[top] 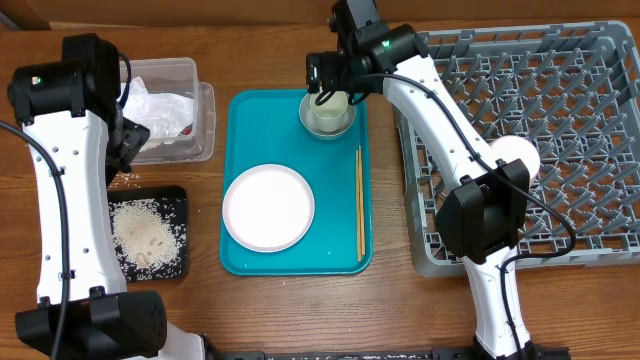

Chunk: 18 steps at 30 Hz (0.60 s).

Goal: Sort waste into correct bins and load items into the dishwasher
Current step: 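Move the right gripper left to the white bowl on the saucer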

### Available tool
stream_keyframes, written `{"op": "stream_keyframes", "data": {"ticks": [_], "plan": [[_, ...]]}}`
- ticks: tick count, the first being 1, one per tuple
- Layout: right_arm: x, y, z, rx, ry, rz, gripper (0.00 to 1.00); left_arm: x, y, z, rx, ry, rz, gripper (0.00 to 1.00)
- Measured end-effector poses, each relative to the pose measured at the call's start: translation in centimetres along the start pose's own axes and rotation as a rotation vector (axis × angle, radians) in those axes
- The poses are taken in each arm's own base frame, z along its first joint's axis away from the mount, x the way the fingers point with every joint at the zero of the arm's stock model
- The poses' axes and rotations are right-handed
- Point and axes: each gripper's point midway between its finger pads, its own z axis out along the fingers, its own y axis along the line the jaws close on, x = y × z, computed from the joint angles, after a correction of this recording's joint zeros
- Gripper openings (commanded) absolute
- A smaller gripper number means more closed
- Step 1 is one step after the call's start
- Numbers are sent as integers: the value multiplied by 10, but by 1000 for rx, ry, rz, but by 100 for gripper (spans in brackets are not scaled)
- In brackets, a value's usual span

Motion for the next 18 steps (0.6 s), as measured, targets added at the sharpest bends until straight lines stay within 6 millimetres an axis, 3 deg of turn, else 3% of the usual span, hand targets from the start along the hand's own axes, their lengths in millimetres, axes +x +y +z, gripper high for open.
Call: {"op": "stream_keyframes", "data": {"ticks": [5, 8, 18], "plan": [[-3, 14, 1, -22, -26, -7, 84, 0, 0, 0, 0, 0, 0, 100], [-1, 27, 3, -8, -49, -24, 81, 0, 0, 0, 0, 0, 0, 100], [30, 64, 20, 218, -147, -110, 69, 0, 0, 0, 0, 0, 0, 100]]}}
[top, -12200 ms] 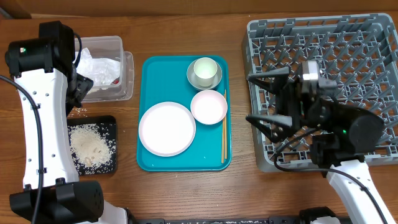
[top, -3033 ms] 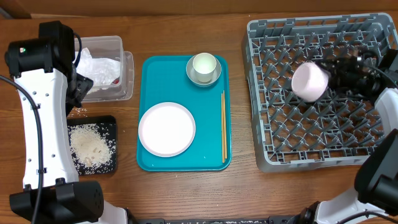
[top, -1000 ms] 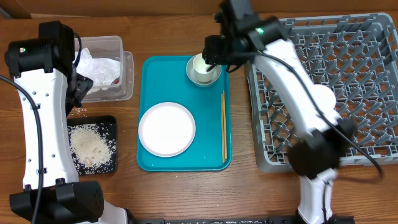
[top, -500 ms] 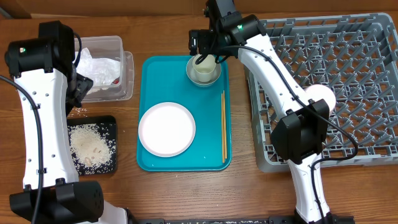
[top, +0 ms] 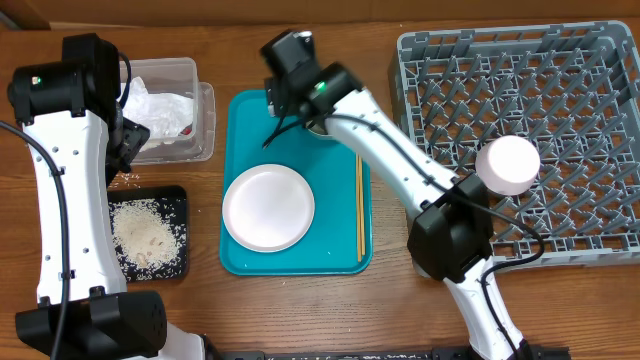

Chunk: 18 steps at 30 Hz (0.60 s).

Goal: Sort waste into correct bins and load items into the dishwasher
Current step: 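Move the right gripper left to the white bowl on the saucer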

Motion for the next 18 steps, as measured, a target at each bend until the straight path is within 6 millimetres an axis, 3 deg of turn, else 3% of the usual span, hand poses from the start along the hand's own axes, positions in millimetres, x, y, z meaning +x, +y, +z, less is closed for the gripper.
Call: {"op": "stream_keyframes", "data": {"ticks": [5, 11, 16, 18], "plan": [[1, -13, 9, 86, -22, 16, 61, 0, 0, 0, 0, 0, 0, 100], [8, -39, 35, 143, 16, 42, 60, 0, 0, 0, 0, 0, 0, 100], [15, -45, 47, 152, 42, 48, 59, 0, 0, 0, 0, 0, 0, 100], [18, -44, 50, 151, 48, 44, 54, 0, 0, 0, 0, 0, 0, 100]]}}
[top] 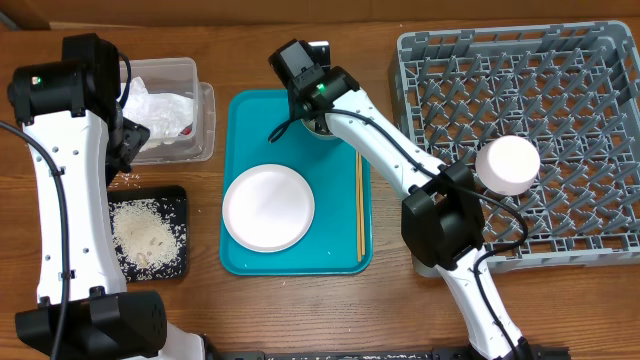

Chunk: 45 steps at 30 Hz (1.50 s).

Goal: Sort waste into correct bins and load items into the dishwasher
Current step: 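Move the right gripper left to the white bowl on the saucer, then grasp the small white cup and lift it right toward the rack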

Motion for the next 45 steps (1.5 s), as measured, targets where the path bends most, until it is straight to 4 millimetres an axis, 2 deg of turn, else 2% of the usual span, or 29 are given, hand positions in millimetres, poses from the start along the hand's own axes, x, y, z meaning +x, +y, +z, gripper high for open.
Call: {"op": "stream_keyframes", "data": {"ticks": [5, 7, 10, 15, 27, 35, 40, 45], "plan": [[2, 2, 1, -6, 4, 2, 46, 0, 0, 0, 0, 0, 0, 100], [2, 3, 1, -8, 7, 2, 40, 0, 0, 0, 0, 0, 0, 100], [4, 3, 0, -6, 13, -3, 27, 0, 0, 0, 0, 0, 0, 100], [6, 4, 0, -6, 17, -5, 16, 0, 0, 0, 0, 0, 0, 100], [18, 2, -4, -6, 72, -23, 4, 0, 0, 0, 0, 0, 0, 100], [10, -6, -28, -1, 107, -23, 4, 0, 0, 0, 0, 0, 0, 100], [3, -36, -50, 34, 155, -3, 4, 0, 0, 0, 0, 0, 0, 99], [-18, -95, -87, 26, 199, 104, 4, 0, 0, 0, 0, 0, 0, 100]]}}
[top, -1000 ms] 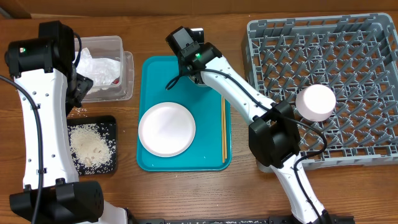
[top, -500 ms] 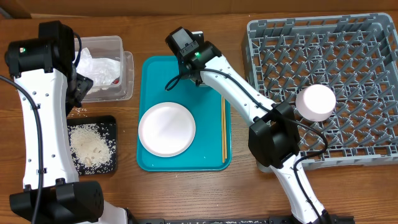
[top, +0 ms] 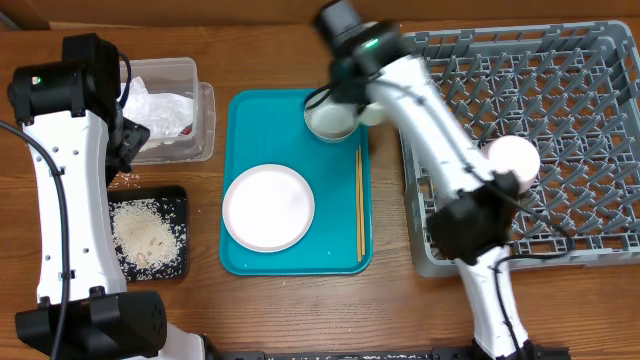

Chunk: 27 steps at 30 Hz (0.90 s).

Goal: Sort waste into correct bins and load items into the dishwasher
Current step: 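Grasp the small white cup and lift it right toward the rack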

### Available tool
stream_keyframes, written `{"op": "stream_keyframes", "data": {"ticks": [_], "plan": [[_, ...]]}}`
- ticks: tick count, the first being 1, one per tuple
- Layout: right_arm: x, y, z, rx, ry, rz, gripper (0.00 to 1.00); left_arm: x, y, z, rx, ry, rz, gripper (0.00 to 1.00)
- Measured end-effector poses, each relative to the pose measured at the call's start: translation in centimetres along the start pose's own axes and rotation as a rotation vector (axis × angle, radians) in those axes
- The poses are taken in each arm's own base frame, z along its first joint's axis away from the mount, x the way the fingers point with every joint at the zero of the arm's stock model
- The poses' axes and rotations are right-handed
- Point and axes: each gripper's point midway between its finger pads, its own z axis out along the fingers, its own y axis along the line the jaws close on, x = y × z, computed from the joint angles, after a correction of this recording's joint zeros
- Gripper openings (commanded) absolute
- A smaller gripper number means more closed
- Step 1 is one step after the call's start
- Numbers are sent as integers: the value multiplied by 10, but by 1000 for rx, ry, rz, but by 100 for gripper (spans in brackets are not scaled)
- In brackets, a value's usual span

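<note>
A pale green bowl [top: 326, 122] sits at the far right corner of the teal tray [top: 245, 110]. My right gripper [top: 336, 97] hangs over the bowl's far rim, blurred; its jaws do not show clearly. On the tray's near left lies a white plate [top: 268, 207]. Chopsticks [top: 360, 200] lie along the tray's right edge. The grey dish rack [top: 560, 90] on the right holds one white cup [top: 512, 160]. My left arm [top: 70, 130] stands at the left, and its gripper is tucked beside the clear bin.
A clear plastic bin [top: 185, 75] with crumpled white paper stands at the back left. In front of it is a black tray [top: 178, 200] of rice, with grains spilled on the wood. The right arm's base stands against the rack's front left corner.
The right arm has swung from the tray's upper left to the right. The green bowl, covered before, shows again at its corner. The left arm has not moved.
The right gripper was first at the green bowl's rim. At the following two moments the arm lay further left across the tray's back and hid the bowl. Now it is over the bowl again, which stands where it stood. Plate, chopsticks and cup are unmoved.
</note>
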Motion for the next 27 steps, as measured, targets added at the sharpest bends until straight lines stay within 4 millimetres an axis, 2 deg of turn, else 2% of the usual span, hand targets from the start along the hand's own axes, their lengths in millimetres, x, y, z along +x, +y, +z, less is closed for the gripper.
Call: {"op": "stream_keyframes", "data": {"ticks": [1, 2, 3, 5, 9, 11, 15, 19, 27], "plan": [[-4, -11, -8, -15, 4, 27, 4, 0, 0, 0, 0, 0, 0, 100], [-14, -35, -24, -50, 7, 87, 4, 0, 0, 0, 0, 0, 0, 100], [-16, -40, -28, -57, 5, 101, 4, 0, 0, 0, 0, 0, 0, 100], [-26, -69, -45, -126, 11, 167, 4, 0, 0, 0, 0, 0, 0, 100], [-39, -107, -63, -291, 31, 216, 4, 0, 0, 0, 0, 0, 0, 100], [-42, -114, -66, -390, 43, 201, 4, 0, 0, 0, 0, 0, 0, 100], [-40, -115, -68, -605, 73, 143, 4, 0, 0, 0, 0, 0, 0, 100], [-38, -124, -55, -783, 97, 148, 4, 0, 0, 0, 0, 0, 0, 100], [-26, -173, 0, -1058, 74, 305, 4, 0, 0, 0, 1, -1, 0, 100]]}}
